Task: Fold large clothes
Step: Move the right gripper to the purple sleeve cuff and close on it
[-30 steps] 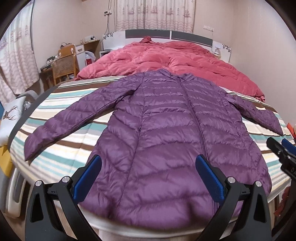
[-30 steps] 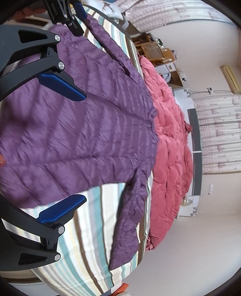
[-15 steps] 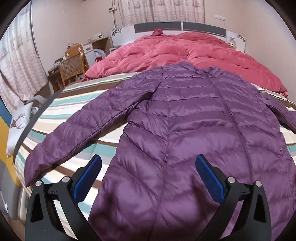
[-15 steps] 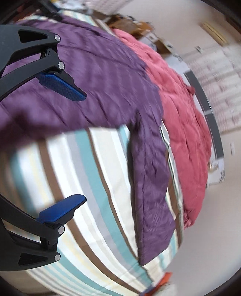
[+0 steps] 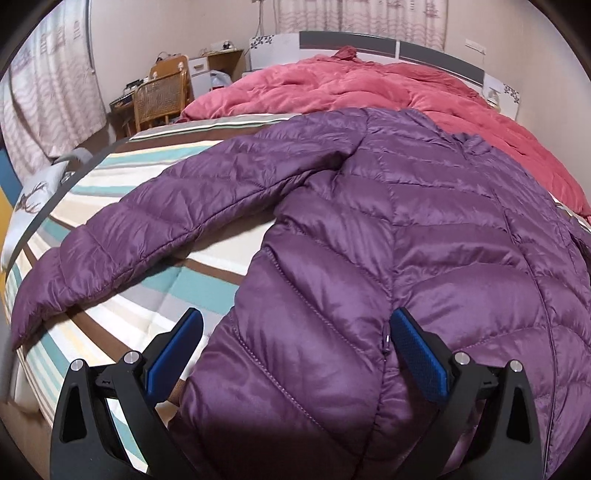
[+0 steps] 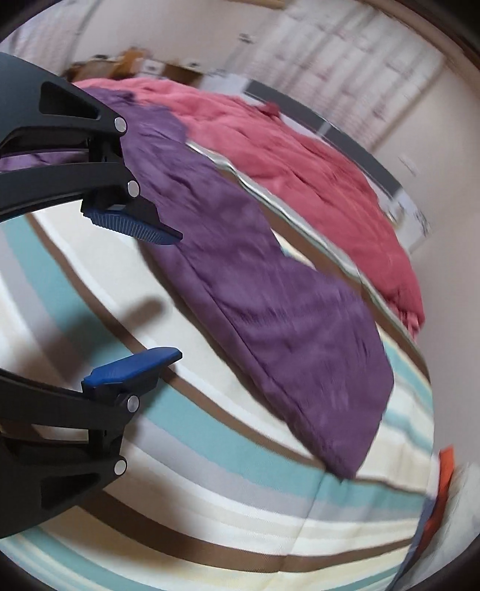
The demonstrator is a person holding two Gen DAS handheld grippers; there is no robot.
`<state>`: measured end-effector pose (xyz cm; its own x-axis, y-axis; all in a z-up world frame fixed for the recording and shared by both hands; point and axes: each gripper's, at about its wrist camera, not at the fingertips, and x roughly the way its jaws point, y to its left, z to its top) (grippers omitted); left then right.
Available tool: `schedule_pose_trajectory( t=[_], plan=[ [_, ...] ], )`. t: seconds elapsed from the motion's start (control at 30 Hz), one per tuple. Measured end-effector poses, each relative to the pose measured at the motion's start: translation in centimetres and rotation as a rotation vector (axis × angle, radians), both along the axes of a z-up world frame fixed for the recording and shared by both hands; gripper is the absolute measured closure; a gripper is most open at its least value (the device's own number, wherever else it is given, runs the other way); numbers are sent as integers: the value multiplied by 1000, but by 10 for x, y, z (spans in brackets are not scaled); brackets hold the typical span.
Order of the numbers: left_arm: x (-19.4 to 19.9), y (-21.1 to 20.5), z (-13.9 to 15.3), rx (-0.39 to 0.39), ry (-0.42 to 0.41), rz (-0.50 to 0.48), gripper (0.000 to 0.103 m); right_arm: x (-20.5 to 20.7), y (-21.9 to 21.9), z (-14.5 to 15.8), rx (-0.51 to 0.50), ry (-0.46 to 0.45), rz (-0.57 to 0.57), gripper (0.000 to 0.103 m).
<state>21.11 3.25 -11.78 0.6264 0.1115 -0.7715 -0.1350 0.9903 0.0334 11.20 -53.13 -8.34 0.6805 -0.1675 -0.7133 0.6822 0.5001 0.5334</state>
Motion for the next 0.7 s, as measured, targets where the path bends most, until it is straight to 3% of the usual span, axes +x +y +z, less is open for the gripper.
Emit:
schedule_pose_trajectory(
  t=[0.1,0.5,0.53,0.63,0.67,0.7],
  plan=[
    [2,-2,-4,13,7,4,2,-1,-17,-7,28,-14,-52,51],
    [2,-1,-8,14,12,11,2,-6,-61,-19,128,-162,-243,52],
    [2,-1,-8,16,13,12,2,-4,-63,-19,132,-171,-254,54],
    [3,-1,-7,16,22,12,2,-4,-71,-26,152,-171,-271,85],
    [3,-1,-7,15,25,13,2,-5,-72,-29,158,-174,-274,91],
    [4,0,-6,15,35,16,2,-6,-72,-30,155,-177,-275,91]
  ],
)
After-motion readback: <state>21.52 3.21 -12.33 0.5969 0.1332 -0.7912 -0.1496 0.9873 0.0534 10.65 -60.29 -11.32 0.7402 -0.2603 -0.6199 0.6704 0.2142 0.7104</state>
